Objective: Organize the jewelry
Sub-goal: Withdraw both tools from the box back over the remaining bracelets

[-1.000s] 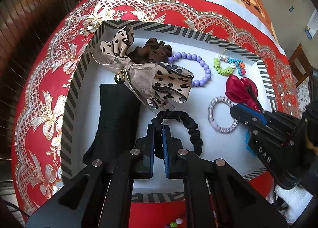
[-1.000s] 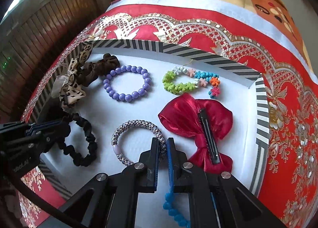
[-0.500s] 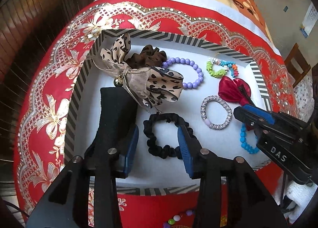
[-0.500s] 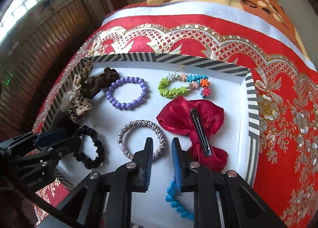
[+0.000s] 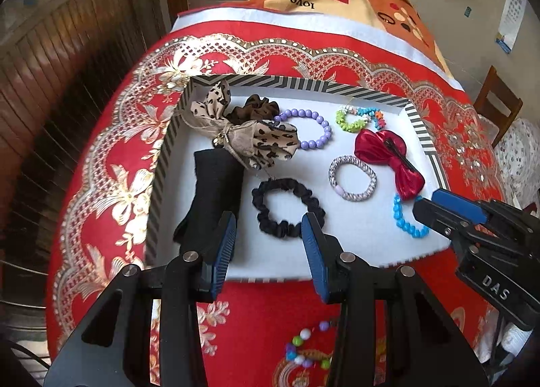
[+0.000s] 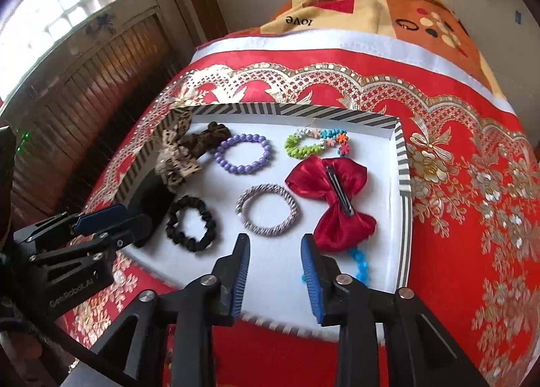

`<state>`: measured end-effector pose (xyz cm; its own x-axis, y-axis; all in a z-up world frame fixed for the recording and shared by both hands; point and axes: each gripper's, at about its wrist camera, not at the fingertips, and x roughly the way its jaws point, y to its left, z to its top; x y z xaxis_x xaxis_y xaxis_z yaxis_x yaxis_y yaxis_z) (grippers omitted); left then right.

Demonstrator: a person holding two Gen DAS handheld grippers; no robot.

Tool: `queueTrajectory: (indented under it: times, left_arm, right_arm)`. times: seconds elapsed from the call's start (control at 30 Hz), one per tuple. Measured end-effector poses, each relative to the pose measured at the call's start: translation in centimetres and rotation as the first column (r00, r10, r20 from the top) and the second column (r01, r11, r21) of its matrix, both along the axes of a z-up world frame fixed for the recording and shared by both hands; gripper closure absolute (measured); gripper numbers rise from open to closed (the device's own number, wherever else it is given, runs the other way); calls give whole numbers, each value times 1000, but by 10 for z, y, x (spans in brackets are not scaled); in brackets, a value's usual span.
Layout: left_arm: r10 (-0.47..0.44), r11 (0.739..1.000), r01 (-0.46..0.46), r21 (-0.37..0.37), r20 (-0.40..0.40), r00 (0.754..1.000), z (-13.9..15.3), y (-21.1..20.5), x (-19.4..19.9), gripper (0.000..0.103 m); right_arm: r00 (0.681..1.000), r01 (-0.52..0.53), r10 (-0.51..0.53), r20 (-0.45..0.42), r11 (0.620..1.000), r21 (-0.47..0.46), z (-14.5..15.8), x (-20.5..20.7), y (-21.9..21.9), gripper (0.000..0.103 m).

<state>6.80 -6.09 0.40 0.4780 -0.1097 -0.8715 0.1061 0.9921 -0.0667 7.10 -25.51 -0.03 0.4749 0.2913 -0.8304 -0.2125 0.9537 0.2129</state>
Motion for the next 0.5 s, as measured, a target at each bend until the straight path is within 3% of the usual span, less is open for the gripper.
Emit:
queueTrajectory:
  times: [0.5]
  left_arm:
    - [-37, 999, 36, 22, 49, 998, 16, 18, -73, 63]
  right_arm:
    - [999, 27, -27, 36, 1000, 2, 14, -94, 15, 68]
